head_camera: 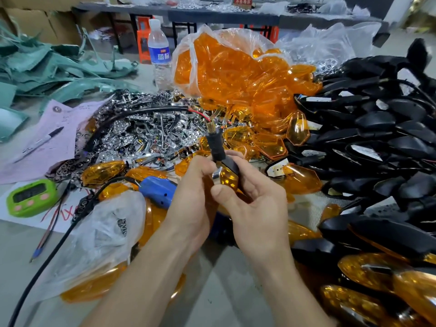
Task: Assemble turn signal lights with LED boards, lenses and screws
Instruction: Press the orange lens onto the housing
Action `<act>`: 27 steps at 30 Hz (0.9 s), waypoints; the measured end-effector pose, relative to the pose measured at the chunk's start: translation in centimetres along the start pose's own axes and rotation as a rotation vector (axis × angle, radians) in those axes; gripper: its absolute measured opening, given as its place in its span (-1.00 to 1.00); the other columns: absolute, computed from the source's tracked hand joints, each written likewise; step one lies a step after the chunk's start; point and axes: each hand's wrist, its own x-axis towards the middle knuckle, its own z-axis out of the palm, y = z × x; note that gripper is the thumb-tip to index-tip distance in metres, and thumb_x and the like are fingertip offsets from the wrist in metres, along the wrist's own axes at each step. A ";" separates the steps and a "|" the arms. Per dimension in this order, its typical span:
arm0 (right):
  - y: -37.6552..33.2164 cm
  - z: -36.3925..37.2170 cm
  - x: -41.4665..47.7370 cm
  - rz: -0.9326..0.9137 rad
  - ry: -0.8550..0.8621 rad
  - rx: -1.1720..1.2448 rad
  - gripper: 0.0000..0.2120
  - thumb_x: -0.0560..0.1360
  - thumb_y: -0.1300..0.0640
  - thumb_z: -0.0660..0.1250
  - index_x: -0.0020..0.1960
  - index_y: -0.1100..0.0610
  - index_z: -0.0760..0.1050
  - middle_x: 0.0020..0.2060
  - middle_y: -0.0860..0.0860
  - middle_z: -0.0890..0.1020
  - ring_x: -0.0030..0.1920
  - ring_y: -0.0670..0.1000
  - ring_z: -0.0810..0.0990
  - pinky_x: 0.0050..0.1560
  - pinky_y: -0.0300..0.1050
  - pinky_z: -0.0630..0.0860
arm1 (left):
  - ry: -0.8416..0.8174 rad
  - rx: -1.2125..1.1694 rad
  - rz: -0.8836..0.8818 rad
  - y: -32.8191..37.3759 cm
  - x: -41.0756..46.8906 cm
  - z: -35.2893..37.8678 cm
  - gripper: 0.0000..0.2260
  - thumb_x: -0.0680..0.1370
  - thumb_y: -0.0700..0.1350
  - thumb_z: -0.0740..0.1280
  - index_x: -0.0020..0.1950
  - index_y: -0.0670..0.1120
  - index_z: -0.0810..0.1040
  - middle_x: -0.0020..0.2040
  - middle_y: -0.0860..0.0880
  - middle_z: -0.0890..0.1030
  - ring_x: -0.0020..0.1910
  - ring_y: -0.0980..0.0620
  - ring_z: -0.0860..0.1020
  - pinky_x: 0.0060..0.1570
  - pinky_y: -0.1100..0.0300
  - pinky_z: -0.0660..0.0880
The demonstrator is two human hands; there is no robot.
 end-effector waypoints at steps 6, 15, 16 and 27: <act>0.6 0.1 -0.3 -0.040 0.014 0.023 -0.52 0.45 0.26 0.48 0.29 -0.12 0.61 0.10 -0.08 0.75 0.16 0.00 0.71 0.27 0.17 0.61 | 0.054 -0.045 -0.037 -0.2 0.0 0.4 -0.64 0.40 -0.03 0.21 0.01 -0.07 0.73 0.00 -0.18 0.65 0.05 -0.15 0.57 0.24 -0.15 0.42; 0.6 0.0 0.2 -0.051 0.011 0.102 -0.54 0.43 0.27 0.51 0.21 -0.18 0.66 0.09 -0.11 0.75 0.15 -0.11 0.68 0.25 0.07 0.63 | 0.056 0.054 0.038 -0.2 -0.5 0.4 -0.71 0.49 0.02 0.26 0.03 0.01 0.73 0.05 -0.14 0.68 0.08 -0.12 0.62 0.19 -0.15 0.45; 0.4 -0.2 0.3 -0.061 -0.004 0.106 -0.53 0.44 0.29 0.52 0.22 -0.16 0.66 0.09 -0.10 0.76 0.16 -0.11 0.69 0.22 -0.03 0.63 | 0.011 0.048 0.060 -0.2 -0.7 0.1 -0.73 0.50 0.01 0.29 0.08 0.00 0.72 0.11 -0.16 0.68 0.12 -0.12 0.64 0.22 -0.13 0.51; -0.1 -2.0 0.3 -0.039 -0.078 0.149 -0.58 0.54 0.39 0.43 0.36 0.13 0.61 0.20 -0.06 0.72 0.29 -0.07 0.64 0.34 -0.08 0.56 | -0.177 -0.014 0.108 1.0 -0.9 -0.8 -0.46 0.46 0.04 0.57 0.36 -0.15 0.58 0.40 -0.29 0.54 0.45 -0.24 0.49 0.42 -0.07 0.46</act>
